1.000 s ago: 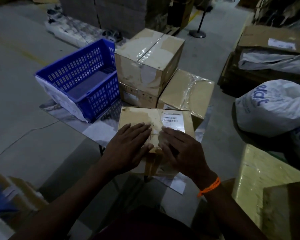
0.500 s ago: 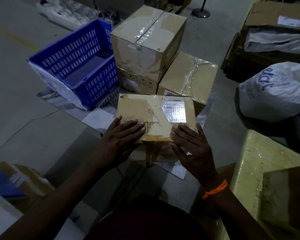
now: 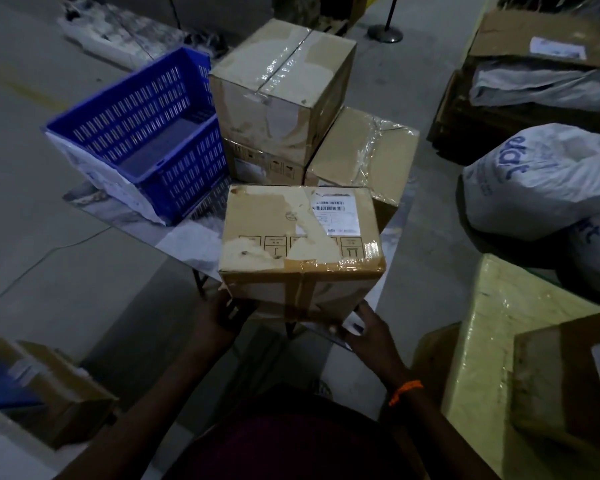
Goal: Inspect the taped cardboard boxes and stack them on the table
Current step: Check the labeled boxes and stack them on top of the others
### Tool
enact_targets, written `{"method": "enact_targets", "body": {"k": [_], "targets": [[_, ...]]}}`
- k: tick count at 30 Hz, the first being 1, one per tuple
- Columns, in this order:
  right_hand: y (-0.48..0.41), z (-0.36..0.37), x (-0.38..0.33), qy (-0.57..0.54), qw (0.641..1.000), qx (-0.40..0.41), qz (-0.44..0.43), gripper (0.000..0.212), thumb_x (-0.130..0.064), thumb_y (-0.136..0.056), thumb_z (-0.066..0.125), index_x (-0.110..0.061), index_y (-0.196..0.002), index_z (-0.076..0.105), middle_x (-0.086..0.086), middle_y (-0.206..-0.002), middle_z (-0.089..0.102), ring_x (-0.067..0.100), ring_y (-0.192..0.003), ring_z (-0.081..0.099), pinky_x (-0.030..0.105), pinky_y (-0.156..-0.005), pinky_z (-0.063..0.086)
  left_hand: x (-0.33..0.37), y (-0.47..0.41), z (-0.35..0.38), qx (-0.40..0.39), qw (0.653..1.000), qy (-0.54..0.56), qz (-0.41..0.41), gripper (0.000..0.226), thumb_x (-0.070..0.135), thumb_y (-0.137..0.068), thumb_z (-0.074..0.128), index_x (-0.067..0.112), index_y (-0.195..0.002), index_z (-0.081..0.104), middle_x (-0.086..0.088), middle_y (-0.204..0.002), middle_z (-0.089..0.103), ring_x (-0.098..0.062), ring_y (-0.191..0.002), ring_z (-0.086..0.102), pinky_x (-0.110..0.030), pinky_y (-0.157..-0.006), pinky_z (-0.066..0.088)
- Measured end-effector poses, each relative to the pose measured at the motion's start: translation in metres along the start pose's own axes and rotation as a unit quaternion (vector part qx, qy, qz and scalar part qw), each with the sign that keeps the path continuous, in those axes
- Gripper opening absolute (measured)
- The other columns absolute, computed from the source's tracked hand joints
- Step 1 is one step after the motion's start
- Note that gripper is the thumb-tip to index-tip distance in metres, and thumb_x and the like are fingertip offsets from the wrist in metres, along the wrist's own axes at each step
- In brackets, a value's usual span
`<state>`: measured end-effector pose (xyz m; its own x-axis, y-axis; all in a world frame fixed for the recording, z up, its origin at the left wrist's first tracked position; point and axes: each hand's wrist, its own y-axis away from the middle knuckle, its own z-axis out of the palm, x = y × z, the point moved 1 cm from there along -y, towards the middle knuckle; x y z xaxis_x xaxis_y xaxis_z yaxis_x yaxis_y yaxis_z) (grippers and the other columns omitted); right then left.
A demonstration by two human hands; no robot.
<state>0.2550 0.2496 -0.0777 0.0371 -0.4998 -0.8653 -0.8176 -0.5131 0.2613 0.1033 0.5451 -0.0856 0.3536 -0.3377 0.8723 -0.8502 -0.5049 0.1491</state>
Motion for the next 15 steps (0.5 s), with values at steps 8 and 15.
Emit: {"method": "enact_targets", "body": {"k": [8, 15], "targets": [[-0.001, -0.004, -0.035, -0.091, 0.995, 0.037, -0.001, 0.069, -0.04, -0.09, 0.078, -0.034, -0.152, 0.048, -0.02, -0.146, 0.057, 0.004, -0.136, 0.051, 0.035, -0.109, 0.046, 0.092, -0.011, -0.022, 0.072, 0.995, 0.067, 0.011, 0.051, 0.018, -0.094, 0.071, 0.019, -0.142, 0.052, 0.006, -0.132, 0.061, -0.004, -0.115, 0.061, -0.017, -0.091, 0.055], [0.027, -0.034, -0.085, -0.186, 0.978, 0.081, -0.043, 0.048, -0.032, -0.094, 0.071, -0.035, -0.14, 0.056, -0.009, -0.124, 0.071, 0.004, -0.113, 0.068, 0.019, -0.087, 0.058, 0.126, -0.012, -0.047, -0.041, 0.974, 0.225, -0.003, 0.057, 0.045, -0.081, 0.075, 0.042, -0.133, 0.053, 0.015, -0.134, 0.06, -0.012, -0.12, 0.062, -0.037, -0.087, 0.058]]}}
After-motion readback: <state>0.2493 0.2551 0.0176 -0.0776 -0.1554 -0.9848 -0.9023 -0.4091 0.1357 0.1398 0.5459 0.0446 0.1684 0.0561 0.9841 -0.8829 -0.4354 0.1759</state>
